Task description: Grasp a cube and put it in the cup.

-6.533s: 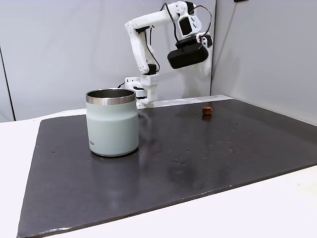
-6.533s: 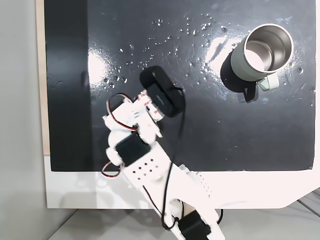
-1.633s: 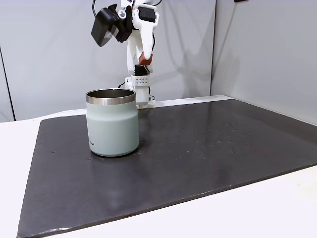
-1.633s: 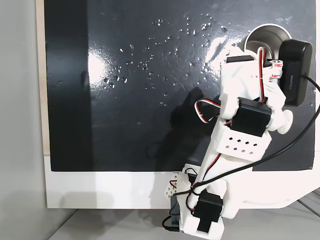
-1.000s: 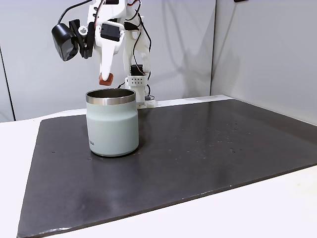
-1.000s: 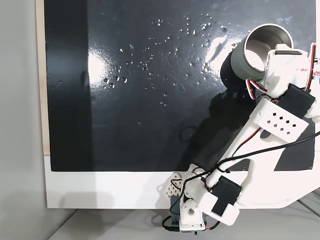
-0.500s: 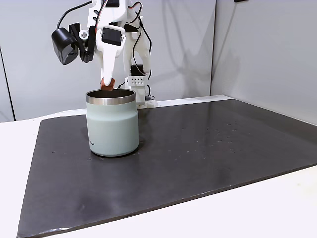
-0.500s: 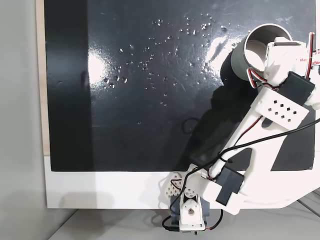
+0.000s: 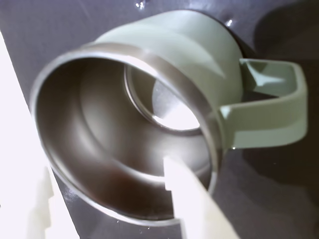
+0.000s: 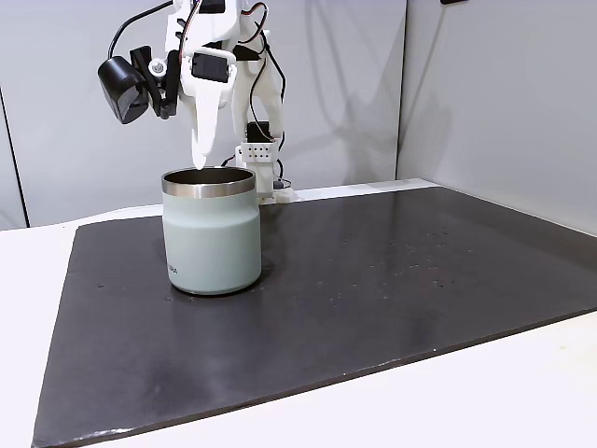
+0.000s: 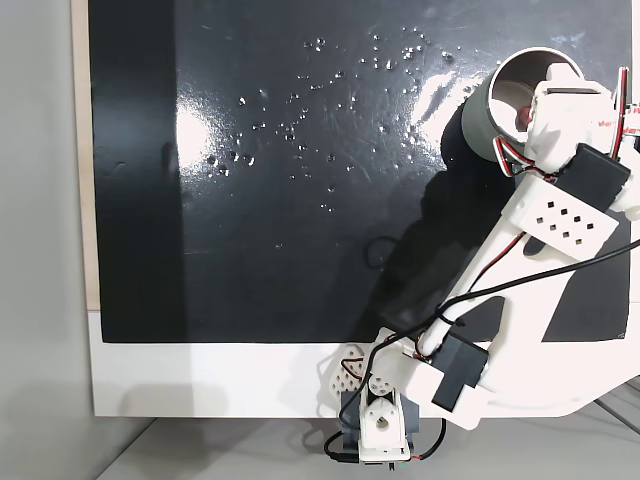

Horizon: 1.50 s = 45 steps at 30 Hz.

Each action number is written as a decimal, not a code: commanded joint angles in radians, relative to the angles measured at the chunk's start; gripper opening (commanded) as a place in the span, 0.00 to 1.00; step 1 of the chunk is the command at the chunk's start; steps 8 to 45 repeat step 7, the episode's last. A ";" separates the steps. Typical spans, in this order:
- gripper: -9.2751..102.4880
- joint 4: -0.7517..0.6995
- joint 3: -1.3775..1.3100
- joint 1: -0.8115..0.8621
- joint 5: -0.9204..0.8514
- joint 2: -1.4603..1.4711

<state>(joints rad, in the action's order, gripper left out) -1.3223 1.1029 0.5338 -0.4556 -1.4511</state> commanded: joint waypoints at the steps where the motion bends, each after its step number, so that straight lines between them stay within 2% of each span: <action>1: 0.30 -0.012 -0.069 -0.005 0.005 -0.018; 45: 0.29 -0.023 -0.069 -0.006 0.002 -0.020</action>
